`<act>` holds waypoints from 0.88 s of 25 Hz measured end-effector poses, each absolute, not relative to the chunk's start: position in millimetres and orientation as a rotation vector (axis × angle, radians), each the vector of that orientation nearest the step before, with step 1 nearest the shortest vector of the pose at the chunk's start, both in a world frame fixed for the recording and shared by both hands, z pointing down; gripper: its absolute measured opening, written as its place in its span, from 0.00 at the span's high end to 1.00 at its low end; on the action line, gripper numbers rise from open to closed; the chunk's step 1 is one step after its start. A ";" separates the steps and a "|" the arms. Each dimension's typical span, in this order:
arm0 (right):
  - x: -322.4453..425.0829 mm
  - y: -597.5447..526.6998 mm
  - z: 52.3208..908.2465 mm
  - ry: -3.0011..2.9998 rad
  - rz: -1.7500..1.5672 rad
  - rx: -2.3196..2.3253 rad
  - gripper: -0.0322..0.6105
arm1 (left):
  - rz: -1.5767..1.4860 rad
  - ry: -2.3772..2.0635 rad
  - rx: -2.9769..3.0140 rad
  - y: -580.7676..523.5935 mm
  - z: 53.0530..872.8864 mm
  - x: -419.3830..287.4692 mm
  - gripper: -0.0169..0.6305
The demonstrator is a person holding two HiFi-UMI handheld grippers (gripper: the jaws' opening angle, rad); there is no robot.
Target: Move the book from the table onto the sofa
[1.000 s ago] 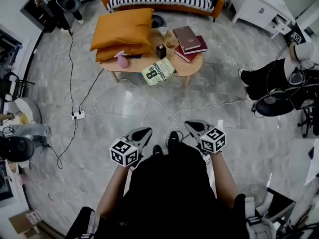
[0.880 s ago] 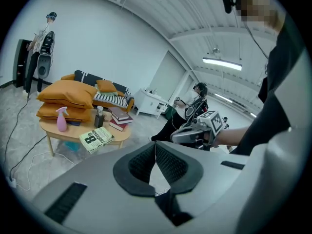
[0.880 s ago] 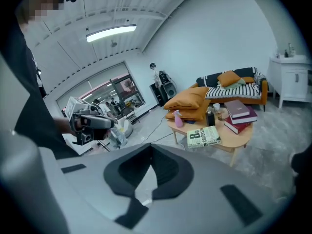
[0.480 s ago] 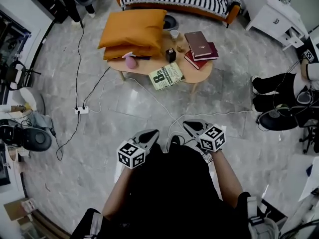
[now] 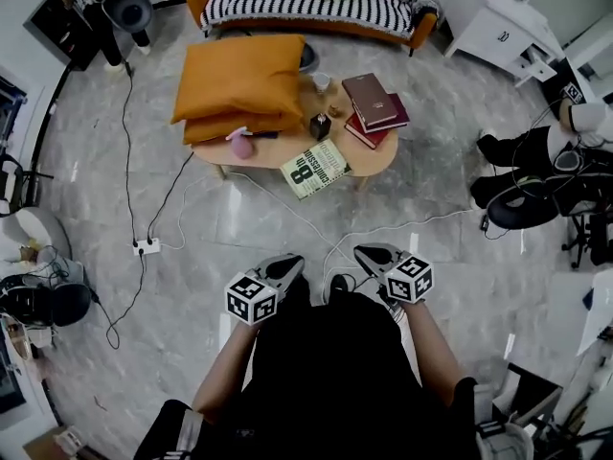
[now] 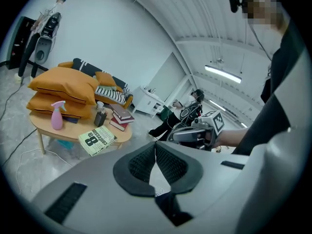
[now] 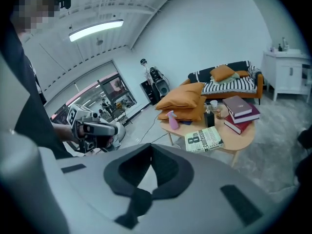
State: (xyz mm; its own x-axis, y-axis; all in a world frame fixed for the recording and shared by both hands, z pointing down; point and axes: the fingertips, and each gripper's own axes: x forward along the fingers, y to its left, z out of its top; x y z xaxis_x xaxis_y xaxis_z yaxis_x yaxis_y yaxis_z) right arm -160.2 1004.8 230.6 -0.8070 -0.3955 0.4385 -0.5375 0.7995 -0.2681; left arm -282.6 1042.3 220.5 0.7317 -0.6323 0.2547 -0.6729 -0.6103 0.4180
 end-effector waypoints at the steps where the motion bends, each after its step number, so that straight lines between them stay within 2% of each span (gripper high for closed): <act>1: -166.1 1000.4 227.7 -2.623 0.554 0.730 0.94 | 0.126 -0.971 2.447 1036.8 220.7 -292.7 0.95; 8: -186.3 978.5 221.1 -2.611 0.586 0.868 0.94 | 0.152 -0.934 2.438 994.5 226.6 -345.6 0.95; 22: -200.4 933.2 231.1 -2.624 0.701 0.849 0.94 | 0.177 -0.929 2.386 964.8 229.3 -354.8 0.95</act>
State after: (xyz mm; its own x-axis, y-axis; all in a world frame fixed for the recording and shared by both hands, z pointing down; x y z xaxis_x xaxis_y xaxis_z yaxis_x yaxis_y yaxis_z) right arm -200.4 933.2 231.1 -0.7822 -0.4664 0.4131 -0.6102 0.7072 -0.3571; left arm -354.8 964.8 229.3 0.7505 -0.5811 0.3149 -0.6562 -0.5982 0.4599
